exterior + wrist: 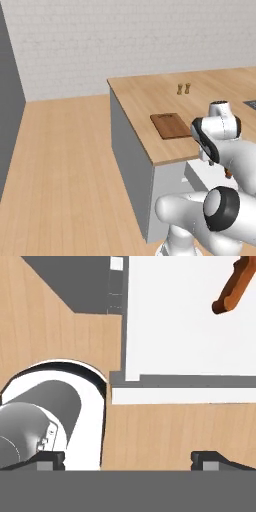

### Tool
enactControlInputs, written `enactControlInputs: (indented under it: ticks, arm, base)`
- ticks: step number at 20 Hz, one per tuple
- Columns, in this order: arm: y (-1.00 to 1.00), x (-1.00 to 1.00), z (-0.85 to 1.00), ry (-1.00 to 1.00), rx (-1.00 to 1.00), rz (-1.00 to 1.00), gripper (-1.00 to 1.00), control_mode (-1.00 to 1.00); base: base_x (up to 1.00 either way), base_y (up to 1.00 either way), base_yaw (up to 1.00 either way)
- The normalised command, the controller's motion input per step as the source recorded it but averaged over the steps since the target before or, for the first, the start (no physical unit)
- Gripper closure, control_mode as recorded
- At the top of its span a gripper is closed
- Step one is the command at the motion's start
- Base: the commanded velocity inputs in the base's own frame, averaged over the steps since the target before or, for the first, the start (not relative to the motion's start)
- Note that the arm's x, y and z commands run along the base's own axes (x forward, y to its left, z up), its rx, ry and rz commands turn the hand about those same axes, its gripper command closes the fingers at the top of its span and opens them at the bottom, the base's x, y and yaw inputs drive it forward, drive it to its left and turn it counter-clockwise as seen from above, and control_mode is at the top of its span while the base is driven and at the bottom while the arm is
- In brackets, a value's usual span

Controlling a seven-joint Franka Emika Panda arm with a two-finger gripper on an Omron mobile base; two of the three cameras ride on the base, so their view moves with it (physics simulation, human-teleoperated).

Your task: Pick up the knife from the drawer and place it on the cutting board. Then place the meat from the plate to the cutting board.

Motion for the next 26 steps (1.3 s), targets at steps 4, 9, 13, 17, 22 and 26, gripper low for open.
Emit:
enactControlInputs:
  ticks: [4, 9, 13, 17, 22, 26]
  arm:
    - [-0.66, 0.0, 0.0, 0.0, 0.06, 0.0, -1.0, -1.0]
    - [-0.6, 0.0, 0.1, -0.12, 0.15, 0.0, -1.0, -1.0]
    - [-0.52, -0.01, 0.07, -0.06, 0.14, 0.0, -1.0, -1.0]
    - [-0.14, 0.0, -0.11, 0.0, 0.0, 0.03, -1.0, -1.0]
    - [-0.05, 0.0, -0.32, 0.0, 0.0, 0.09, -1.0, -1.0]
    - [-0.1, 0.03, -0.41, -0.04, 0.0, 0.1, -1.0, -1.0]
  base:
    - [0.0, 0.0, 0.0]
    - [0.0, 0.0, 0.0]
    - [0.0, 0.0, 0.0]
    - [0.0, 0.0, 0.0]
    - [0.0, 0.0, 0.0]
    - [0.0, 0.0, 0.0]
